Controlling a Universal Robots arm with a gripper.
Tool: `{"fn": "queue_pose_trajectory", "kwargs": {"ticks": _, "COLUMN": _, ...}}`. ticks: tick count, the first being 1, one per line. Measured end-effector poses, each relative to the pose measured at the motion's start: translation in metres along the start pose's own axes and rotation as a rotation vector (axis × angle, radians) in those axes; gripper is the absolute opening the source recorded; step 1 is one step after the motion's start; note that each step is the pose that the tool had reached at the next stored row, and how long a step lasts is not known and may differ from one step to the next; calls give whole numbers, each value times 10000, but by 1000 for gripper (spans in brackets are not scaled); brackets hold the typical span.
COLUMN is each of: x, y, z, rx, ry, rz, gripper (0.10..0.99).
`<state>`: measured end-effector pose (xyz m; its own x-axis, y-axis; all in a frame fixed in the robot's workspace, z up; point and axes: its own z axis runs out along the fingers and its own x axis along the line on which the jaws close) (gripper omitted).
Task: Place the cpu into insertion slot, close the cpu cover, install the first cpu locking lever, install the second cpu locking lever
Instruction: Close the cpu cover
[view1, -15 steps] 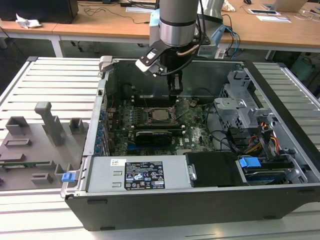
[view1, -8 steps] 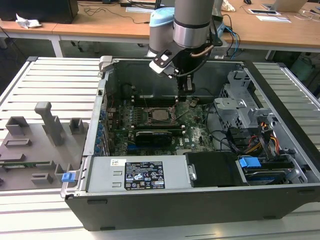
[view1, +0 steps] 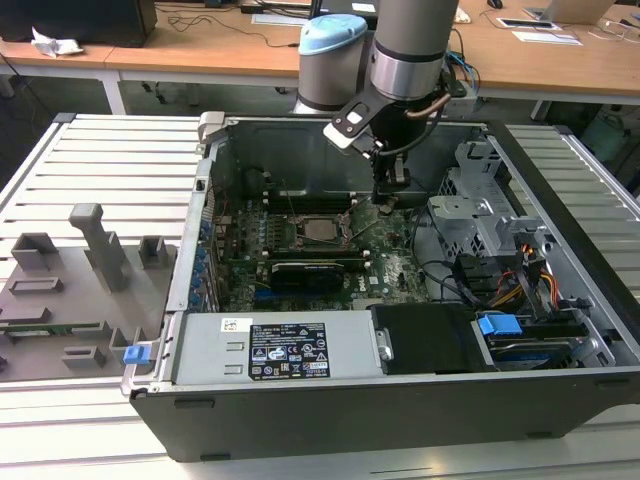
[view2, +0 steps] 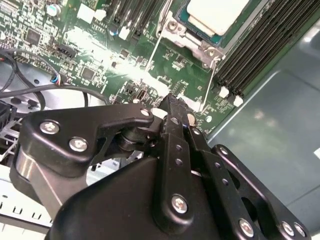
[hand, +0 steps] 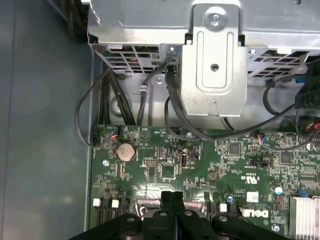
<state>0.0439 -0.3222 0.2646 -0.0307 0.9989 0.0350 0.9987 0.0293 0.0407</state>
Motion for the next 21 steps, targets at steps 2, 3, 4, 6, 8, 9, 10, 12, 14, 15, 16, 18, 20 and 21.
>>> {"fn": "queue_pose_trajectory", "kwargs": {"ticks": 2, "x": 0, "y": 18, "z": 3, "rx": 8, "ry": 1, "rz": 1, "gripper": 106}}
{"fn": "queue_pose_trajectory", "kwargs": {"ticks": 3, "x": 0, "y": 24, "z": 4, "rx": 10, "ry": 1, "rz": 2, "gripper": 106}}
{"fn": "queue_pose_trajectory", "kwargs": {"ticks": 4, "x": -1, "y": 47, "z": 6, "rx": 23, "ry": 1, "rz": 3, "gripper": 106}}
{"fn": "queue_pose_trajectory", "kwargs": {"ticks": 6, "x": -2, "y": 70, "z": 6, "rx": 47, "ry": -5, "rz": 3, "gripper": 106}}
{"fn": "queue_pose_trajectory", "kwargs": {"ticks": 8, "x": -3, "y": 96, "z": 8, "rx": 71, "ry": -5, "rz": 3, "gripper": 106}}
{"fn": "queue_pose_trajectory", "kwargs": {"ticks": 9, "x": -3, "y": 109, "z": 9, "rx": 78, "ry": -4, "rz": 4, "gripper": 106}}
{"fn": "queue_pose_trajectory", "kwargs": {"ticks": 10, "x": -3, "y": 116, "z": 9, "rx": 80, "ry": -5, "rz": 5, "gripper": 106}}
{"fn": "queue_pose_trajectory", "kwargs": {"ticks": 12, "x": -5, "y": 156, "z": 11, "rx": 90, "ry": -5, "rz": 4, "gripper": 106}}
{"fn": "queue_pose_trajectory", "kwargs": {"ticks": 14, "x": -6, "y": 188, "z": 12, "rx": 93, "ry": -6, "rz": 4, "gripper": 106}}
{"fn": "queue_pose_trajectory", "kwargs": {"ticks": 15, "x": -6, "y": 199, "z": 13, "rx": 95, "ry": -9, "rz": 4, "gripper": 106}}
{"fn": "queue_pose_trajectory", "kwargs": {"ticks": 16, "x": -7, "y": 222, "z": 15, "rx": 107, "ry": -12, "rz": 5, "gripper": 106}}
{"fn": "queue_pose_trajectory", "kwargs": {"ticks": 18, "x": -8, "y": 223, "z": 33, "rx": 111, "ry": -13, "rz": 6, "gripper": 106}}
{"fn": "queue_pose_trajectory", "kwargs": {"ticks": 20, "x": -9, "y": 221, "z": 76, "rx": 111, "ry": -13, "rz": 5, "gripper": 106}}
{"fn": "queue_pose_trajectory", "kwargs": {"ticks": 21, "x": -10, "y": 221, "z": 95, "rx": 112, "ry": -13, "rz": 5, "gripper": 106}}
